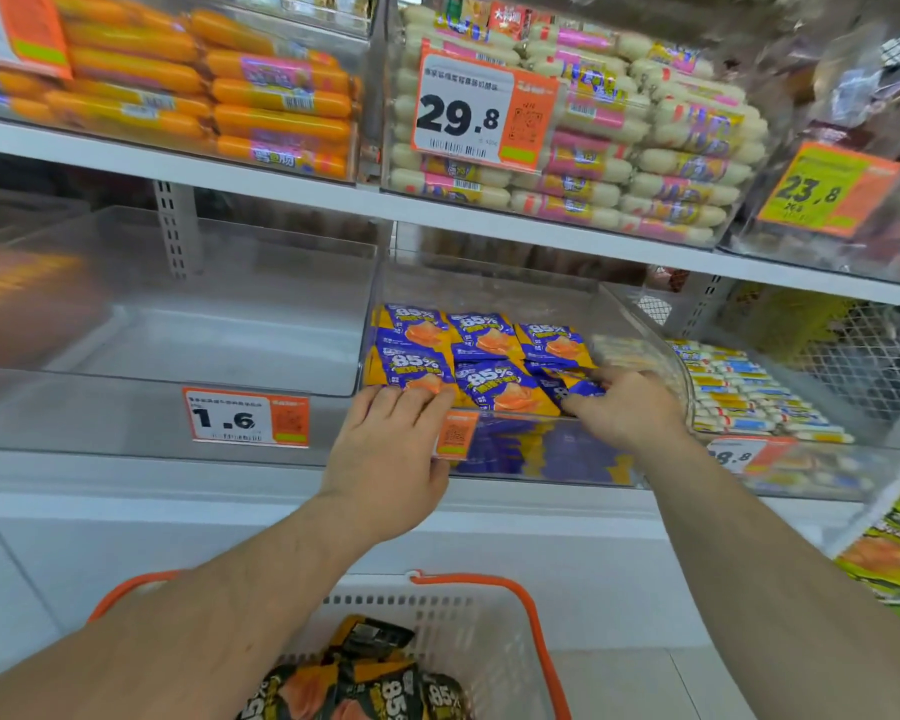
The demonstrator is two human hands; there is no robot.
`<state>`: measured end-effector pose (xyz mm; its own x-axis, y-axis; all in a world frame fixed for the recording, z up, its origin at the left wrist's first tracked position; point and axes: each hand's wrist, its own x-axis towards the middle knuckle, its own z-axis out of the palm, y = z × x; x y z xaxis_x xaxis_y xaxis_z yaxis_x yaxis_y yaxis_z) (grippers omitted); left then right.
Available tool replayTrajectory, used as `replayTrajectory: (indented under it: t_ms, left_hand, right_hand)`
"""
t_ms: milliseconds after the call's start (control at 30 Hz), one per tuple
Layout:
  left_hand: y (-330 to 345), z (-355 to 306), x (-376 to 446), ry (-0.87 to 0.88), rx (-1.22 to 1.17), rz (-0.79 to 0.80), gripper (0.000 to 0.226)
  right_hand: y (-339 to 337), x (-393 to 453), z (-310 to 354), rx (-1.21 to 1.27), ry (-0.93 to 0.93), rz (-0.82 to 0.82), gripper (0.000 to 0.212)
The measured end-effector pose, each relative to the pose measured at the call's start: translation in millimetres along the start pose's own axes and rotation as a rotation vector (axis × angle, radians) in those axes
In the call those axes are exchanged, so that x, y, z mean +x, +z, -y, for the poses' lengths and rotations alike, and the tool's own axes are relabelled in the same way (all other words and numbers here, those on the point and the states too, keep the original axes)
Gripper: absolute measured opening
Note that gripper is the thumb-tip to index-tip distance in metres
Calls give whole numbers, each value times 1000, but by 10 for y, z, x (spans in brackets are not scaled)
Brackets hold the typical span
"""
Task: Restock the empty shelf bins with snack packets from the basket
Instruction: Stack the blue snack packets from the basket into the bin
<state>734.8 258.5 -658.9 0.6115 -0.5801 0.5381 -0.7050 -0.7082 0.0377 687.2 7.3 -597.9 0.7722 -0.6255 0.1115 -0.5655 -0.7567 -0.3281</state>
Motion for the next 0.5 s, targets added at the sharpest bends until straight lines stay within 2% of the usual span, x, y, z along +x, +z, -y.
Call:
replayTrajectory:
  t_ms: [133,300,333,433,500]
  left_hand:
    - [18,17,-4,3,5,-10,70]
    - [-5,19,-7,8,23,16,73]
    - [-10,16,-10,10,25,19,74]
    - [-16,14,3,2,29,45,78]
    - [-74,-11,9,13,19,100,83]
  right_hand:
    - [-43,25,33,5,-16,178,56]
    - [18,44,62,-107,27,194,82]
    - [24,44,57,-116,32,186,81]
    - [34,28,36,-131,19,151,55]
    - [44,-28,41,-139,15,92,46]
